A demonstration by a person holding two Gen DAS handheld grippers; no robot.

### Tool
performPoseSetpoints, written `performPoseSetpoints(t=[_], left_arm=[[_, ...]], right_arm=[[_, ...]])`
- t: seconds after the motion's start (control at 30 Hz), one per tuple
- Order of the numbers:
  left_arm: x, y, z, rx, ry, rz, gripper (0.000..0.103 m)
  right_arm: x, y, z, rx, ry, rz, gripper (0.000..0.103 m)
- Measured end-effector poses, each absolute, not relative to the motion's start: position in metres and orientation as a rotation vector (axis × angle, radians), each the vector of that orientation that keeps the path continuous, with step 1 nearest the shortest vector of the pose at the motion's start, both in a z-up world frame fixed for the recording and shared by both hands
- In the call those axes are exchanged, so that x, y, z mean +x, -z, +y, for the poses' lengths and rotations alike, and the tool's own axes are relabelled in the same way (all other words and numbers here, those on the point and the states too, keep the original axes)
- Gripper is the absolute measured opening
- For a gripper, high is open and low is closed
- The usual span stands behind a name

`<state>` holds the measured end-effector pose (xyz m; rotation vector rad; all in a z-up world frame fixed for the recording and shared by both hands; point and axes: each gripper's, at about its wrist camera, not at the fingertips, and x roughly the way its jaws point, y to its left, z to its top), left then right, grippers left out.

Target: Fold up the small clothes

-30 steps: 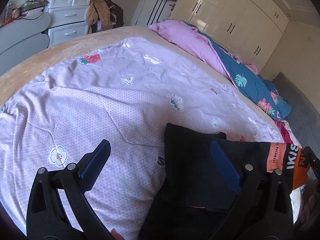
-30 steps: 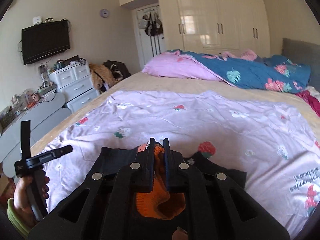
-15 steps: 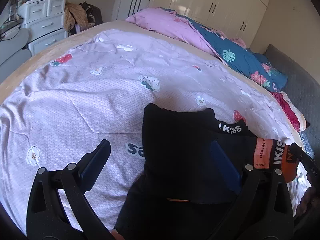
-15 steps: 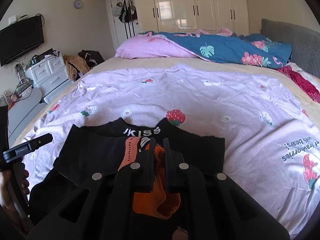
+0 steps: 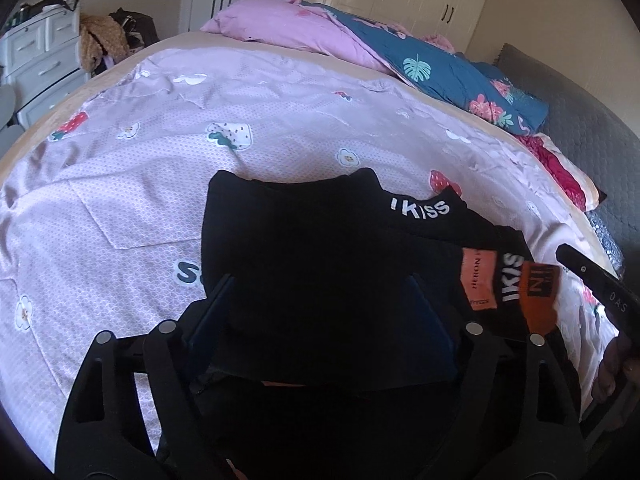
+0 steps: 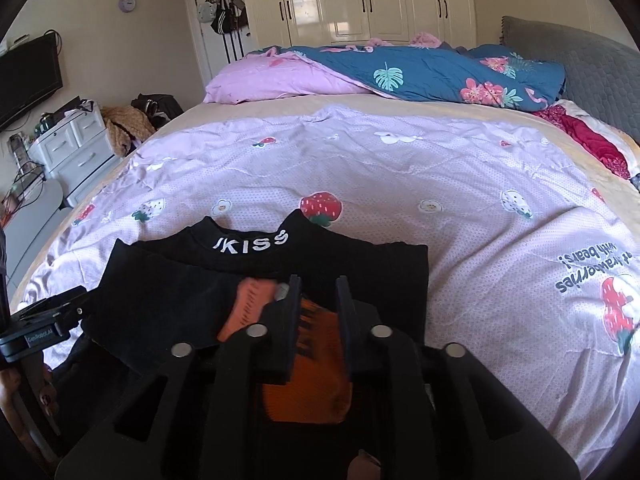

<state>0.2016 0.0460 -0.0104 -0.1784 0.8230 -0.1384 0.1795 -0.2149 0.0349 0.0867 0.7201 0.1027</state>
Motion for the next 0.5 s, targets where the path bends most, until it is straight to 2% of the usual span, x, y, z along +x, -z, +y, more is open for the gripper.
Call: performPoseSetpoints(t=[0.03, 0.1, 0.13, 0.17, 0.5], left_arm=[[0.202, 0.011, 0.044, -0.167, 0.14, 0.827, 0.068], [0.202, 0.014, 0.041, -0.15, 0.149, 0.84, 0.052], [0.204, 0.017, 0.041, -0.153, 0.162, 0.854, 0.039], [0.204, 0.019, 0.041, -0.156, 0.168, 0.865, 0.034], [0.208, 0.046, 0.069, -0.236, 0.182, 0.969, 0.032]], right_arm=[[0.179, -0.034, -0.215, 0.088, -0.106, 0.721, 0.021], [0.177, -0.033, -0.213, 0.085, -0.116, 0.726, 0.021], [0.177, -0.031, -0.21, 0.08, -0.129, 0.731, 0.021], [0.176, -0.029, -0.206, 0.071, -0.143, 0.738, 0.021], [0.168, -0.013, -0.147, 0.002, -0.314, 0.801, 0.035]])
